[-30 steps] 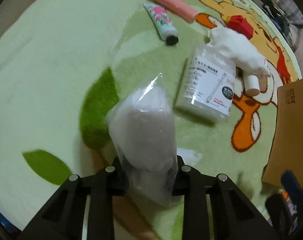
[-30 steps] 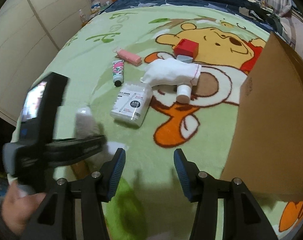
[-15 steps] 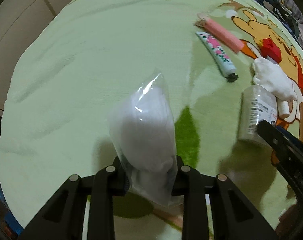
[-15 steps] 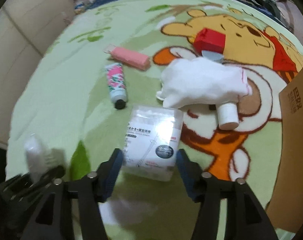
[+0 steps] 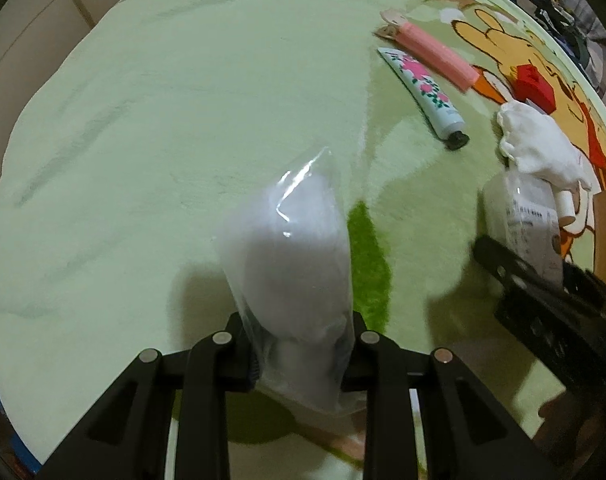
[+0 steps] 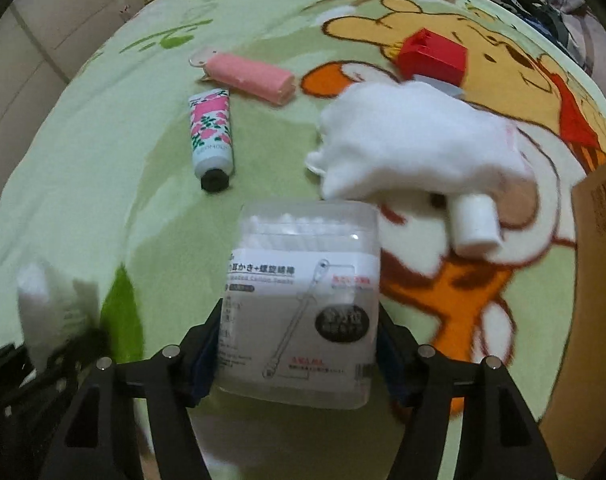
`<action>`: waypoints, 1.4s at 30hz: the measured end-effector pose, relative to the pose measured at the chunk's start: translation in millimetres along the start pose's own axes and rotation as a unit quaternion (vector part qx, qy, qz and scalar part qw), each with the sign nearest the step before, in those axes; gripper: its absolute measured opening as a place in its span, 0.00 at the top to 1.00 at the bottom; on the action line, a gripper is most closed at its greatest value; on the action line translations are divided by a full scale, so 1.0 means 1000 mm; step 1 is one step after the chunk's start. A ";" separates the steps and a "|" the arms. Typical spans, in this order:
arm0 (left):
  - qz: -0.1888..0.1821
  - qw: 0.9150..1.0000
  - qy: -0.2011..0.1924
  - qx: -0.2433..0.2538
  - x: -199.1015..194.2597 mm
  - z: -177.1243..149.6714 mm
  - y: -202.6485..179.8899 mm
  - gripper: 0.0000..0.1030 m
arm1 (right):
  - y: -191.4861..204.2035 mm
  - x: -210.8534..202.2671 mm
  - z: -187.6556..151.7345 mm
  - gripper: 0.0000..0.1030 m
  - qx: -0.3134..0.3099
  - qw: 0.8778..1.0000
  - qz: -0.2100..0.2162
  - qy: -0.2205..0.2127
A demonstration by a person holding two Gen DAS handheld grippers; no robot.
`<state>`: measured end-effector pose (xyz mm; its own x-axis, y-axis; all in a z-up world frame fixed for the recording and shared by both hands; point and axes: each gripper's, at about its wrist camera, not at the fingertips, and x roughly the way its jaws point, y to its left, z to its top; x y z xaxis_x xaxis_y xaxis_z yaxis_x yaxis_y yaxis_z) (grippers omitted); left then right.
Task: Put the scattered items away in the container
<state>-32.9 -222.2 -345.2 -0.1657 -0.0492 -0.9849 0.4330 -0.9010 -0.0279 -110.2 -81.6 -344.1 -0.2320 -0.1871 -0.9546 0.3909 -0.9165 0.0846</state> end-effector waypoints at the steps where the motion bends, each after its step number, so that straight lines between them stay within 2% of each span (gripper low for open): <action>1: -0.002 1.000 0.001 0.000 -0.002 -0.001 -0.001 0.74 | -0.004 -0.005 -0.005 0.35 0.001 1.000 0.005 0.002; 7: -0.011 1.000 0.014 0.021 -0.022 -0.020 -0.019 0.75 | -0.023 -0.049 -0.041 0.35 0.007 1.000 0.018 0.010; 12: -0.014 0.999 0.019 0.042 -0.052 -0.035 -0.036 0.75 | -0.038 -0.092 -0.062 0.35 0.027 0.998 0.045 0.016; 16: -0.016 0.998 -0.004 0.065 -0.094 -0.040 -0.058 0.75 | -0.045 -0.136 -0.060 0.35 0.023 0.998 0.051 -0.009; 19: -0.019 0.996 -0.022 0.080 -0.119 -0.013 -0.070 0.75 | -0.050 -0.175 -0.049 0.35 0.024 0.998 0.046 -0.043; 24: -0.022 0.992 -0.052 0.114 -0.166 -0.005 -0.093 0.75 | -0.067 -0.231 -0.040 0.35 0.040 0.994 0.039 -0.092; 33: -0.044 0.975 -0.118 0.185 -0.246 -0.002 -0.153 0.75 | -0.111 -0.304 -0.041 0.35 0.086 0.983 0.009 -0.160; 42: -0.070 0.950 -0.151 0.264 -0.282 -0.010 -0.225 0.75 | -0.164 -0.350 -0.063 0.35 0.145 0.969 -0.034 -0.199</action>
